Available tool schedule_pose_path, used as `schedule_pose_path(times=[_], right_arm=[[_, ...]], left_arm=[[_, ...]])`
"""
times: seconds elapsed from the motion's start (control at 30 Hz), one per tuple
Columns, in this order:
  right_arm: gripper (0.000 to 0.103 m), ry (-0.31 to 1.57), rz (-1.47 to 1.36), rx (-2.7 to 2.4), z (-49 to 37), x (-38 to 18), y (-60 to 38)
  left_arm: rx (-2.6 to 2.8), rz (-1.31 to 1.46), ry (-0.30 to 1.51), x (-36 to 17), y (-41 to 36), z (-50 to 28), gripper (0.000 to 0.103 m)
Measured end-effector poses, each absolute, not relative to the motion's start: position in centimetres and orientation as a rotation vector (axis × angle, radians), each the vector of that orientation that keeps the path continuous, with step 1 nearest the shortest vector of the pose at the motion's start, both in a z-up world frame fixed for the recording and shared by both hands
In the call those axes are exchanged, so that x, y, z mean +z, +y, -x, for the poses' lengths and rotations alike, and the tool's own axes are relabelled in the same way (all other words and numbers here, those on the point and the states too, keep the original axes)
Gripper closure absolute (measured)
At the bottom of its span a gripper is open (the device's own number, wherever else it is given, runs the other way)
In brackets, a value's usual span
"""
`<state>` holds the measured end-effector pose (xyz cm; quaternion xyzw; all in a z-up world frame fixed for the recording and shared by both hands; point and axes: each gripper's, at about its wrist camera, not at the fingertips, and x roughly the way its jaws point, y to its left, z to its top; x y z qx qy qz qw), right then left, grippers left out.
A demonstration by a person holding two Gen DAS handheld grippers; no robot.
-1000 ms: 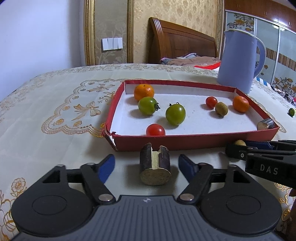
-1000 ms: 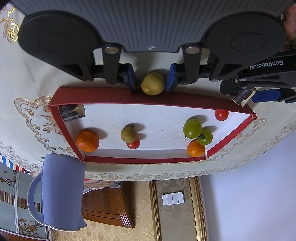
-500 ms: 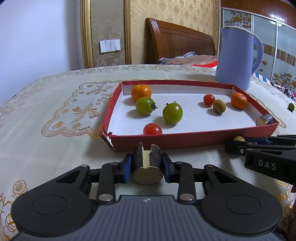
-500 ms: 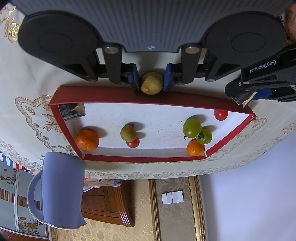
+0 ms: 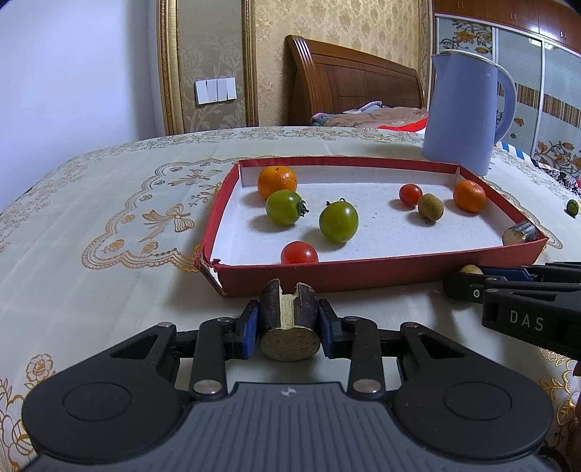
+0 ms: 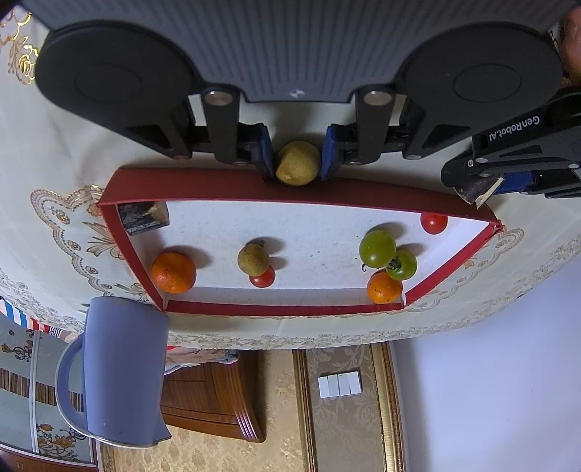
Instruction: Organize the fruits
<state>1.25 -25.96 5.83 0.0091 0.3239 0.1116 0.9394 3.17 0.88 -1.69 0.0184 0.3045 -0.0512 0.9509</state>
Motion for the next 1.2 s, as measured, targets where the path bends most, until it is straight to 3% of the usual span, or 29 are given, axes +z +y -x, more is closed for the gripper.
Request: schedule_pose_path(times=[0.87,1.2], right_arm=[[0.077,0.608,-0.043,0.218,-0.4,6.5,-26.6],[0.077,0.526,0.002,0.199,0.1,9.6,-27.4]], left_arm=[[-0.158,-0.038,0.593,-1.4,0.8,-2.8,0.07],[-0.22,0.002,0.617,-0.2,1.3,-2.6,0.07]])
